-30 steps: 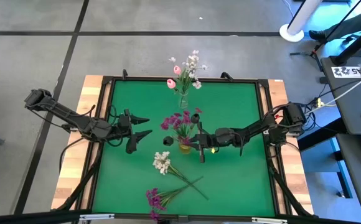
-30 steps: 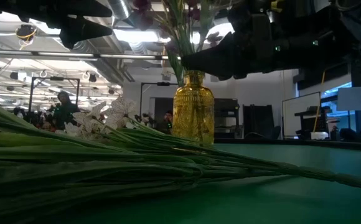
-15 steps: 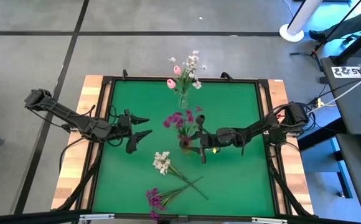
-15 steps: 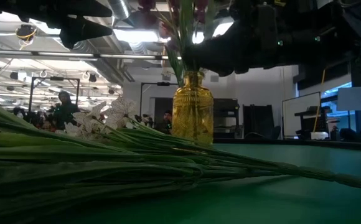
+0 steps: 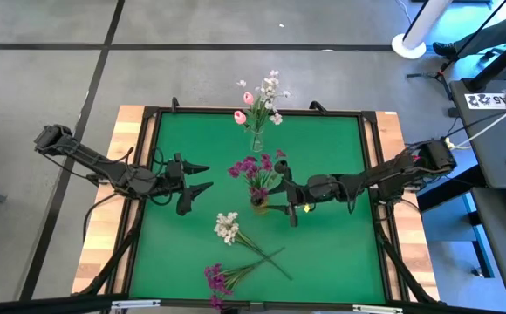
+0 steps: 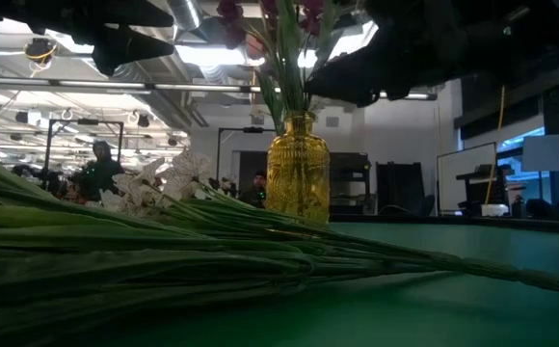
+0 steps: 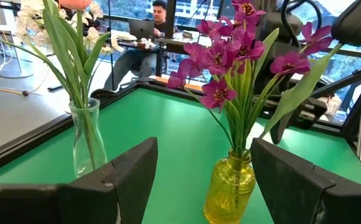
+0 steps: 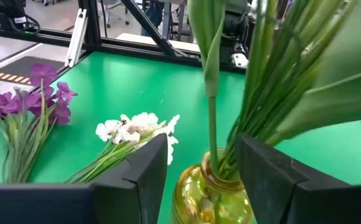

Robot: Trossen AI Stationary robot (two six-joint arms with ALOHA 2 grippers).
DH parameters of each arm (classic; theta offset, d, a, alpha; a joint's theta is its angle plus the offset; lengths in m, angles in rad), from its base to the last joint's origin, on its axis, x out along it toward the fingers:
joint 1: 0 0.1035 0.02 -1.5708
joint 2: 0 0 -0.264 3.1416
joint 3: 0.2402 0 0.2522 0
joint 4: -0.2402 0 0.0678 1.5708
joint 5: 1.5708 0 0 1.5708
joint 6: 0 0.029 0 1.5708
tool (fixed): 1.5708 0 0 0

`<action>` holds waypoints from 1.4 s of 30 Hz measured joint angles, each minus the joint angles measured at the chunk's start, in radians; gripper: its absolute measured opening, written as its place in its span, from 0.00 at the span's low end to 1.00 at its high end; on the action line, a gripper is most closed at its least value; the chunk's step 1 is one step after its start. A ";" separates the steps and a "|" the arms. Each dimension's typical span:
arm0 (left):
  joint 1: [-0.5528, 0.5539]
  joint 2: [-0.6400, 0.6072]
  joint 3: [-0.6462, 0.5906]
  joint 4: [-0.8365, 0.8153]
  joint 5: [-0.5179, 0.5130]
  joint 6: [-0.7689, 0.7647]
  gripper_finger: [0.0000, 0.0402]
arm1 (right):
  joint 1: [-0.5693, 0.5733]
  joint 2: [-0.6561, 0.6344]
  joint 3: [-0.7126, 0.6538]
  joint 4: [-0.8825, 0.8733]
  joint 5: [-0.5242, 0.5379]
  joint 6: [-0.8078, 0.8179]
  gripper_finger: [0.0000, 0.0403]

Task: Sort flowers into vase by color
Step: Put the white flower into the transparent vase

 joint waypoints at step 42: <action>0.000 0.000 0.000 -0.064 0.078 -0.108 0.63 | 0.440 0.277 0.496 -0.717 0.334 0.393 0.47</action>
